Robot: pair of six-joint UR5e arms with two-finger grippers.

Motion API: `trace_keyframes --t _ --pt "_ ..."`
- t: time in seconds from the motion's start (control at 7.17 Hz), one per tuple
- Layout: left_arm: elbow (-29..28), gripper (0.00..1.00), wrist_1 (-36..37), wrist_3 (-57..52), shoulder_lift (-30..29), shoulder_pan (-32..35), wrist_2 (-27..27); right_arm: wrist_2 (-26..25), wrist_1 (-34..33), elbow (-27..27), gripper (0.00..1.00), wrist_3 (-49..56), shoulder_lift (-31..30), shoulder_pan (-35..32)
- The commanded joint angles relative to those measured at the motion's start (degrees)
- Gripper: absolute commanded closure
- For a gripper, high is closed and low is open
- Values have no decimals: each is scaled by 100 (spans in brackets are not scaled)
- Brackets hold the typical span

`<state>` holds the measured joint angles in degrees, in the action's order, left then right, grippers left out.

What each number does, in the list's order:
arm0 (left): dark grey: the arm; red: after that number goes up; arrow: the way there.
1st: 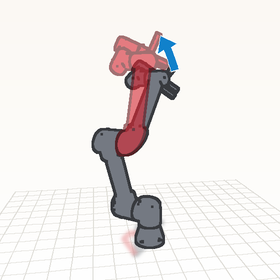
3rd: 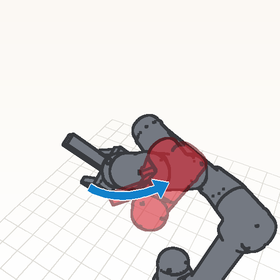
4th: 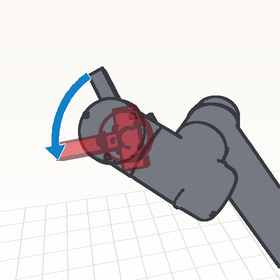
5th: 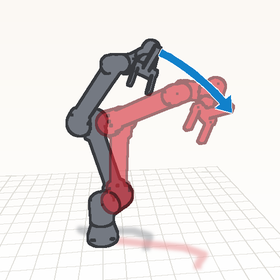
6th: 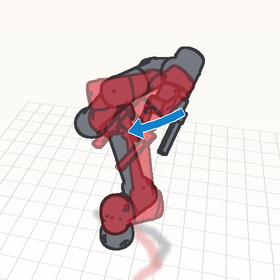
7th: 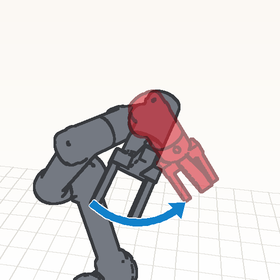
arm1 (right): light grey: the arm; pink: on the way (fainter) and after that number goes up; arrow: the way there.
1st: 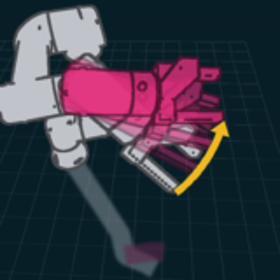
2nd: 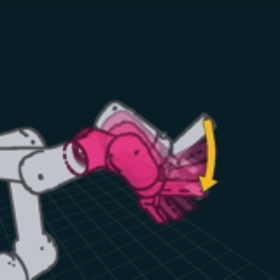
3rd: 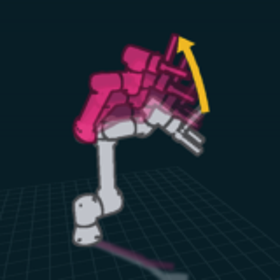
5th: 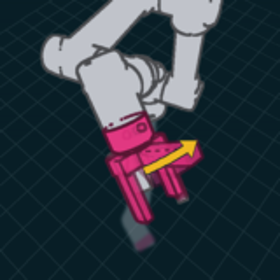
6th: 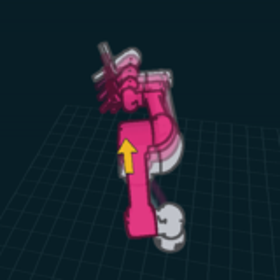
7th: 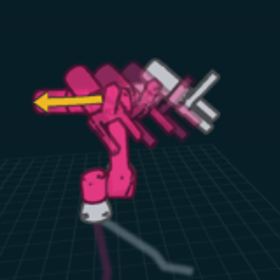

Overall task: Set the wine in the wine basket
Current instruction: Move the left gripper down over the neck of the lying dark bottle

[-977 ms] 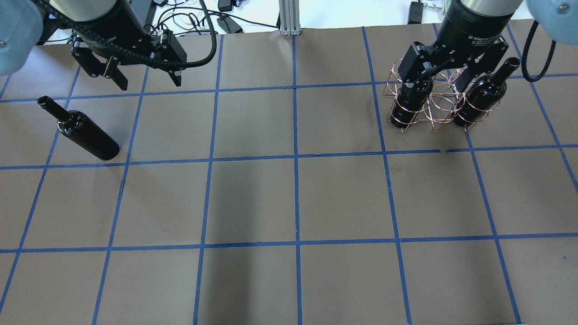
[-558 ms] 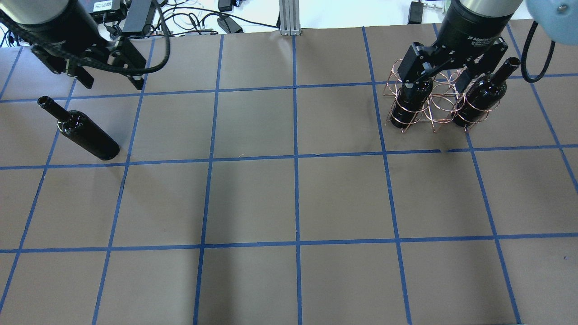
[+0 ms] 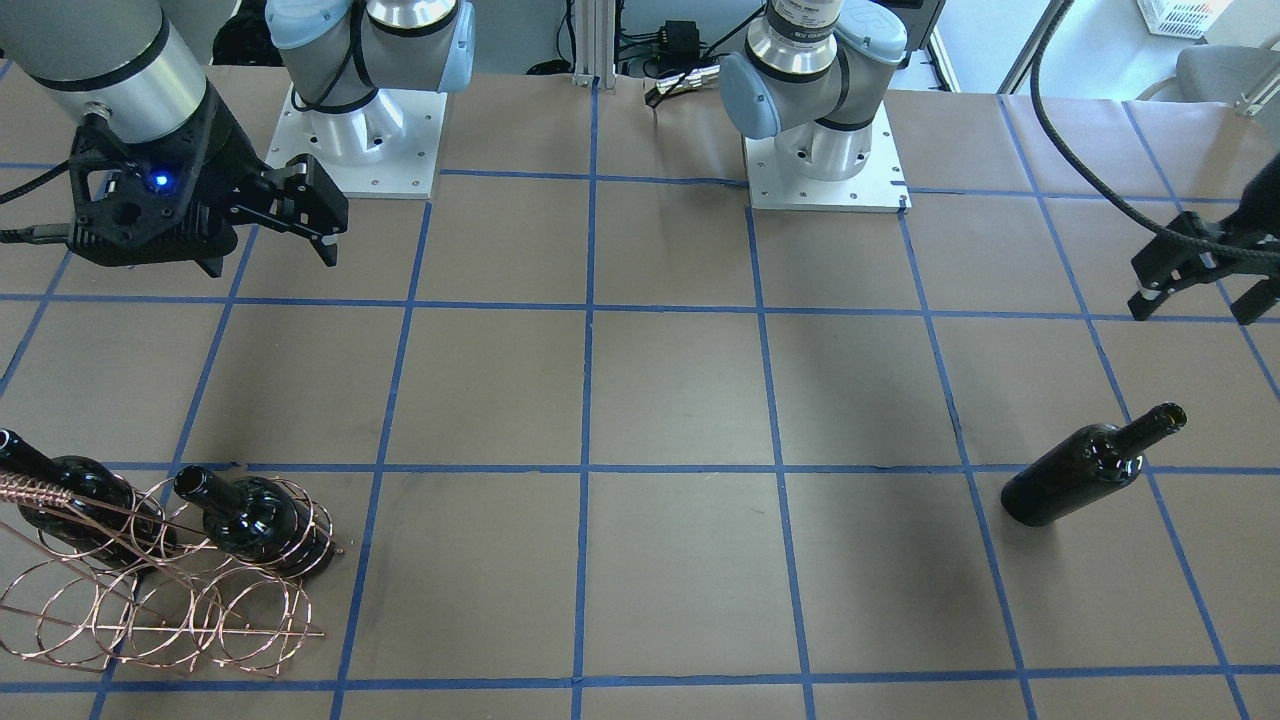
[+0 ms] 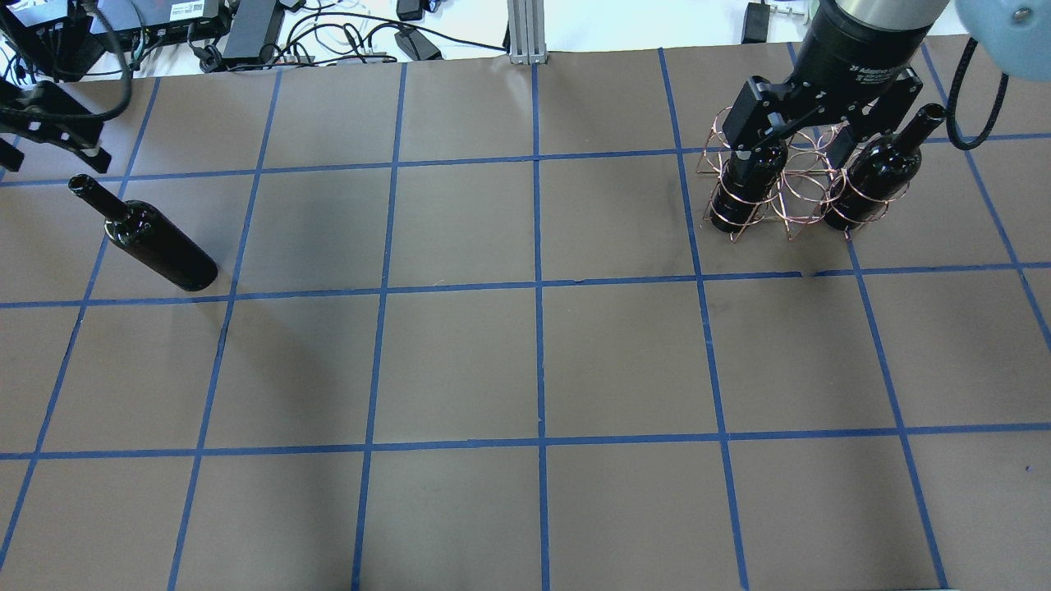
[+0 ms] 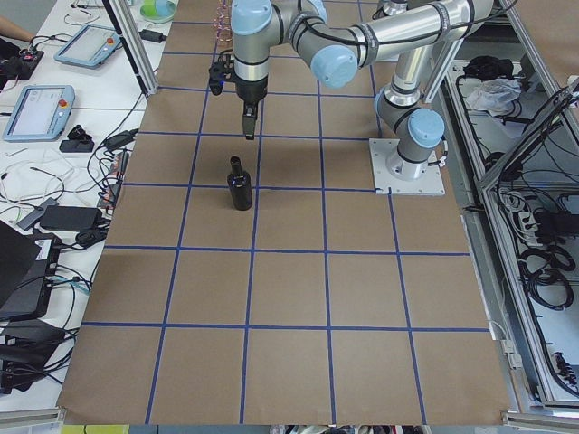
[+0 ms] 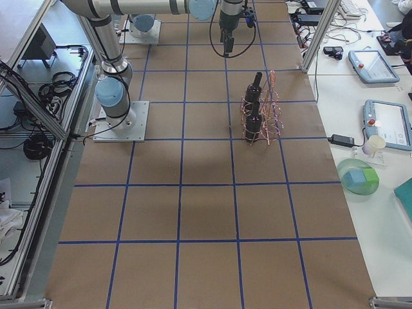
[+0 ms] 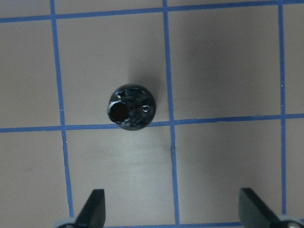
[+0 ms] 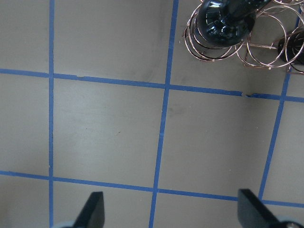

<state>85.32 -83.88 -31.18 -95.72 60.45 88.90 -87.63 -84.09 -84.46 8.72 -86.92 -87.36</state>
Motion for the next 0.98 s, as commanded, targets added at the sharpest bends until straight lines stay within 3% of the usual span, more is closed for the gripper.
trace_keyframes --t 0.0,0.56,0.84 --pt "19 2 572 -221 -516 -165 -39 -17 7 0 0 7 0 -9" --pt "46 4 847 -99 -1044 -95 -241 -43 7 -44 0 7 -18 0" --pt "46 10 874 -29 -1142 -51 -233 -43 16 -53 0 7 -9 0"
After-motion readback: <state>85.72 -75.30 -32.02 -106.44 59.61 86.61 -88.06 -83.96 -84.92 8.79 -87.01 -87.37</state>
